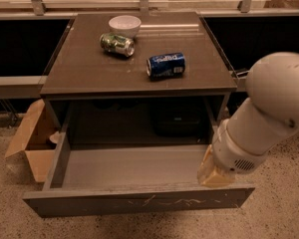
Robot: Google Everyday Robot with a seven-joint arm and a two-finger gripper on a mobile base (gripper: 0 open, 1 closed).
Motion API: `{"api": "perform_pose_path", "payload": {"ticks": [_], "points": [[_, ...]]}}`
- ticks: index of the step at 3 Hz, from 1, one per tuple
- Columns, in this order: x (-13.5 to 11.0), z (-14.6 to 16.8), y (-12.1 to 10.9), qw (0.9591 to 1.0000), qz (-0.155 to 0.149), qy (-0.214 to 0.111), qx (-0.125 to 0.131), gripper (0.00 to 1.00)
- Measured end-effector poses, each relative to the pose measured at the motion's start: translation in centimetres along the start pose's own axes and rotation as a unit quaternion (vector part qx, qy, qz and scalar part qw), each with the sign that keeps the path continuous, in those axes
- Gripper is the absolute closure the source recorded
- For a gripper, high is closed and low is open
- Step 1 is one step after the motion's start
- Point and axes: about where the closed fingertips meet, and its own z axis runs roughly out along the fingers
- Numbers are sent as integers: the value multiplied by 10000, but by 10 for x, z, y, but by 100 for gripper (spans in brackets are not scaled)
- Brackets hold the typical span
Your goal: Close top drawer
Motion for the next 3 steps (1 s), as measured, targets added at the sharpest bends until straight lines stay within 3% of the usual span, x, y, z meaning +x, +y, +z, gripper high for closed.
{"api": "perform_pose_path", "payload": {"ticks": [1,2,3], "points": [[1,53,19,9998,-15,135,-174,100],[3,83,30,9994,-16,192,-299,100],[1,114,35,9988,-114,164,-442,81]]}}
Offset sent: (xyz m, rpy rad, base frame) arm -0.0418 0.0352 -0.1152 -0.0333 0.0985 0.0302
